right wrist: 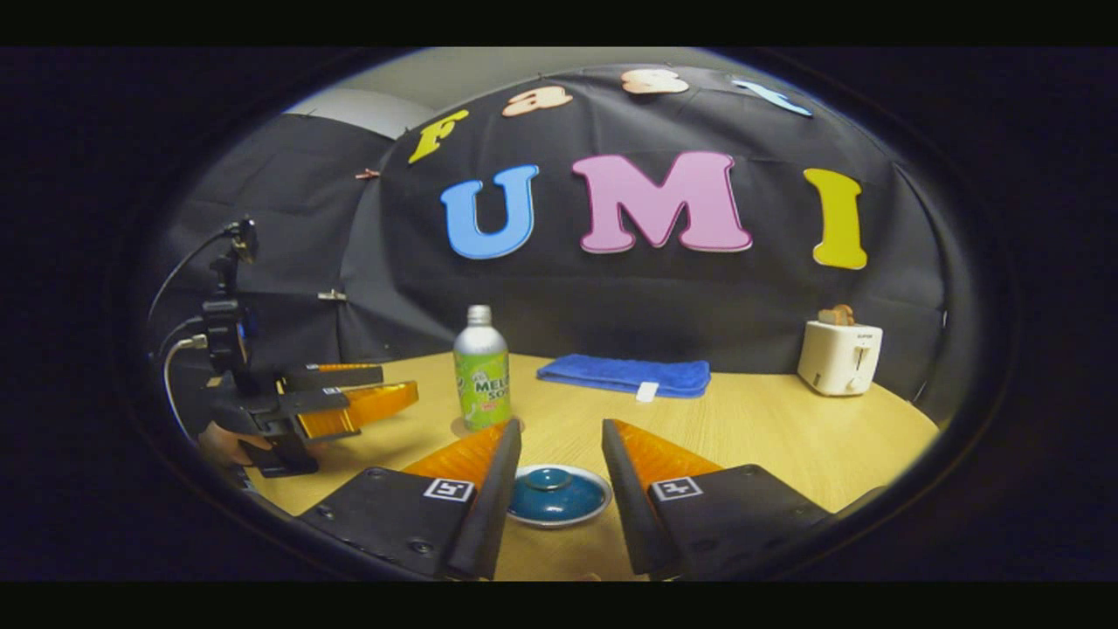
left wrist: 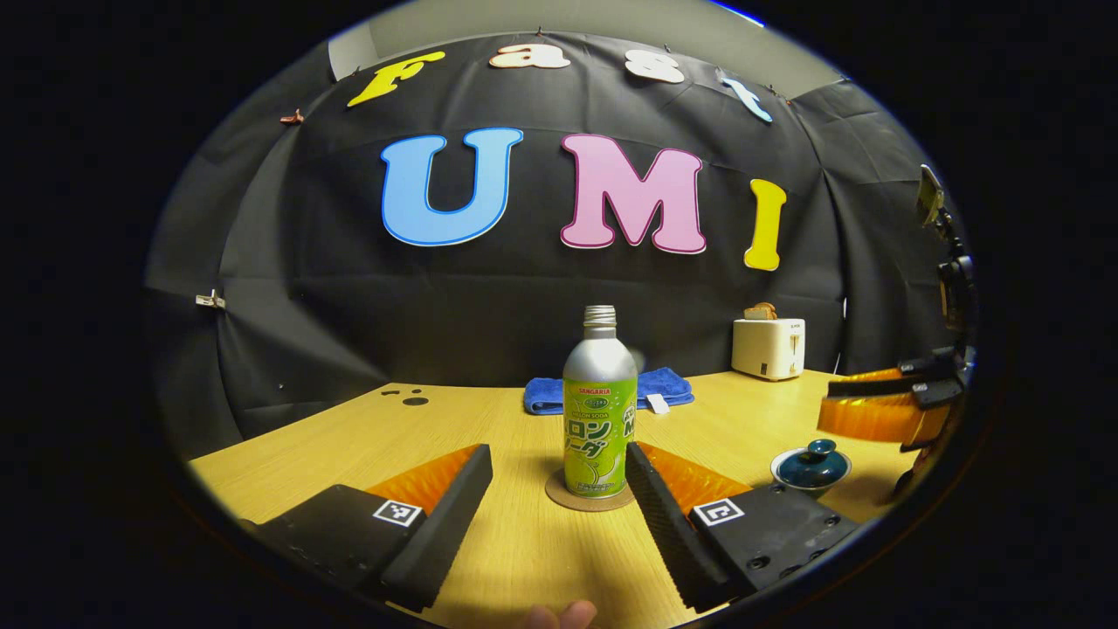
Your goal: Open the teacup lid with one hand, grasp the water bottle and pour water into the teacup with the other hand; after pouring, place the water bottle on the coaster and then close the teacup lid.
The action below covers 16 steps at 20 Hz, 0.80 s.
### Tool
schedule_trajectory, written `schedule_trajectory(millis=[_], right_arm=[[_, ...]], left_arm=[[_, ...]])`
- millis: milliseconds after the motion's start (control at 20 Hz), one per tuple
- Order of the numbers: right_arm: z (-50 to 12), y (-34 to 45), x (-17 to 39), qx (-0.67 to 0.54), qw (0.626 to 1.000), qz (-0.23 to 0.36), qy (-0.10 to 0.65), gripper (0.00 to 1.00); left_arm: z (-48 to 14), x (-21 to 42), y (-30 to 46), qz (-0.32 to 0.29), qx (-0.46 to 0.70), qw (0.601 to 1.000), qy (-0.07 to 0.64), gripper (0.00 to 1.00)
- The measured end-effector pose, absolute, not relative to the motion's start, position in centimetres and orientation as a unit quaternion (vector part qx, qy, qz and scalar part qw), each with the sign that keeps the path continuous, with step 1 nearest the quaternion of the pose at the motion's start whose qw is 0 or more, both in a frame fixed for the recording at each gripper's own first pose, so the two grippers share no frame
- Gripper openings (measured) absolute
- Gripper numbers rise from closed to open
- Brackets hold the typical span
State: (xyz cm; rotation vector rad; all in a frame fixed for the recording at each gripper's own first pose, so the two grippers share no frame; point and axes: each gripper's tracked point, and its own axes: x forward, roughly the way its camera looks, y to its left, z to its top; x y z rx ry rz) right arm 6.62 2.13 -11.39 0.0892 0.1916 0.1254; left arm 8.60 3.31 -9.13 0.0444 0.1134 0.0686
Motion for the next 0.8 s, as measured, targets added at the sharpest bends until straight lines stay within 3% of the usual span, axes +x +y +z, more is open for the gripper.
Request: schedule_trajectory(millis=[50,100,200,450,500,800], right_arm=[[-10.5,1.7,6.5,0.043,0.995,0.053,0.076,0.6],[-9.8,1.0,6.3,0.042,0.997,0.04,0.056,0.7],[-8.8,0.2,5.9,0.043,0.999,0.02,0.019,0.8],[-9.5,-0.9,5.4,0.077,0.997,0.006,0.013,0.87],[-9.4,-1.3,5.3,0.08,0.997,0.002,0.015,0.98],[-9.7,-1.7,5.4,0.071,0.997,-0.006,0.024,0.99]], left_arm=[[-9.1,8.6,3.4,0.038,0.022,0.997,0.057,0.97],[-9.1,8.6,3.6,0.042,0.023,0.997,0.057,0.97],[-9.1,8.5,3.7,0.045,0.023,0.997,0.056,0.97],[-9.0,8.5,3.7,0.046,0.023,0.997,0.057,0.97],[-9.0,8.5,3.6,0.046,0.023,0.997,0.057,0.97],[-9.1,8.4,3.6,0.046,0.023,0.997,0.057,0.97]])
